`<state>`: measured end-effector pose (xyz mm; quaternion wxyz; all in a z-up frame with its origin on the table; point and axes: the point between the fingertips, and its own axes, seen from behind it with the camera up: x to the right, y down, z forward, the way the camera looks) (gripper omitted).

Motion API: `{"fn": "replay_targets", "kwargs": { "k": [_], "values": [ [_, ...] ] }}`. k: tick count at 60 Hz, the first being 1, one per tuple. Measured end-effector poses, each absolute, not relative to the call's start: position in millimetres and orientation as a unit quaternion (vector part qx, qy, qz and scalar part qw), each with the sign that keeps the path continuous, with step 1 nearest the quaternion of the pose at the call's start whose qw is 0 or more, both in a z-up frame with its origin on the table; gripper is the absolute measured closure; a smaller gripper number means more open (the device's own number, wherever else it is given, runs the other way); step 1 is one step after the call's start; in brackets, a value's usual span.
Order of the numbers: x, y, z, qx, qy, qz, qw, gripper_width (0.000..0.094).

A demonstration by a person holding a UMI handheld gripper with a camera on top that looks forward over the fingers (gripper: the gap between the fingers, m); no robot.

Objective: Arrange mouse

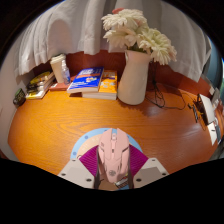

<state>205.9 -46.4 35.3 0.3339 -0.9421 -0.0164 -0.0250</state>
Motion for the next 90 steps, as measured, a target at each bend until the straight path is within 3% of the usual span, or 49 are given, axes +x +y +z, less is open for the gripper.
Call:
{"fn": "replay_targets", "kwargs": {
  "k": [11,25,28,33,39,60,76,90],
  "values": [
    [193.5,-61.0,-16.2,-0.956,-0.023,-0.003,0.293,0.0511],
    [196.0,-62.1,-17.0,-0.952,0.004,-0.004,0.305,0.0388],
    [200.1,-63.6,-16.4,-0.953,0.012,-0.011,0.304,0.0302],
    [209.1,-68.2,-14.7,-0.955,0.014,-0.028,0.295,0.0083],
    [208.7,-74.4,-6.5,-0.956,0.017,-0.026,0.292,0.0076],
    [153.9,-135.6,97.4,-0.934,0.026,-0.033,0.354,0.0073],
    [70.3,-184.8,206.8,-0.895,0.021,-0.007,0.445,0.0074],
    [14.0,-218.8,259.2,-0.869,0.003,0.016,0.494,0.0077]
  ]
}}
